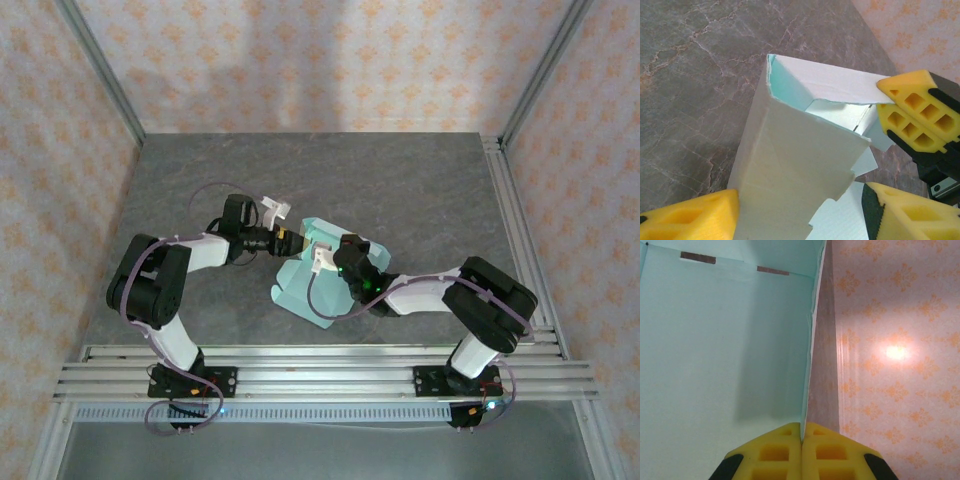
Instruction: Fold the paper box
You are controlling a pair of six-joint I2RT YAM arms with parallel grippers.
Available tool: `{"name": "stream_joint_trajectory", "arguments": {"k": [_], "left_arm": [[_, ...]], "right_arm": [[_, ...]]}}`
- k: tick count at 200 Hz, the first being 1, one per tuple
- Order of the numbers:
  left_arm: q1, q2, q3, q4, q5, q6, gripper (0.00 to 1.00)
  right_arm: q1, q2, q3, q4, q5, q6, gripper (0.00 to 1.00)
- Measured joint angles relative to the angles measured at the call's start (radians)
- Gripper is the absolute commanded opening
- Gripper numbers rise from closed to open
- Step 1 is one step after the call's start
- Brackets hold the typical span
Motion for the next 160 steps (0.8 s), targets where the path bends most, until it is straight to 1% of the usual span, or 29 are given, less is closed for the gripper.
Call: {"name": "stream_joint_trajectory", "arguments": {"k": [47,57,73,97,113,128,131,136,160], "left_arm": [[0.000,-0.008,-0.023,0.064,-0.013,-0.034,0.64],[0.000,-0.008,-0.026,0.083,-0.027,-0.046,0.67],[0.003,-0.009,-0.048,0.139,-0.058,-0.072,0.69],[0.039,-0.027,-0.114,0.225,-0.096,-0.128,0.69],[0.070,-0.044,-0.145,0.272,-0.128,-0.161,0.65],[0.093,-0.058,-0.164,0.317,-0.157,-0.193,0.63],[0.095,-0.058,-0.165,0.324,-0.159,-0.200,0.62],[0.099,-0.059,-0.165,0.330,-0.162,-0.205,0.58],[0.098,-0.049,-0.156,0.340,-0.153,-0.212,0.55]], "right_arm": [[0.000,-0.005,0.000,-0.017,0.000,0.021,0.00],[0.000,-0.006,0.000,-0.020,0.000,0.023,0.00],[0.000,-0.009,0.000,-0.025,0.000,0.026,0.00],[0.000,-0.010,0.000,-0.030,0.000,0.034,0.00],[0.000,-0.010,0.000,-0.032,0.000,0.041,0.00],[0.000,-0.010,0.000,-0.032,0.000,0.044,0.00],[0.000,-0.010,0.000,-0.032,0.001,0.044,0.00],[0.000,-0.010,0.000,-0.032,0.001,0.045,0.00],[0.000,-0.010,0.000,-0.032,0.000,0.045,0.00]]}}
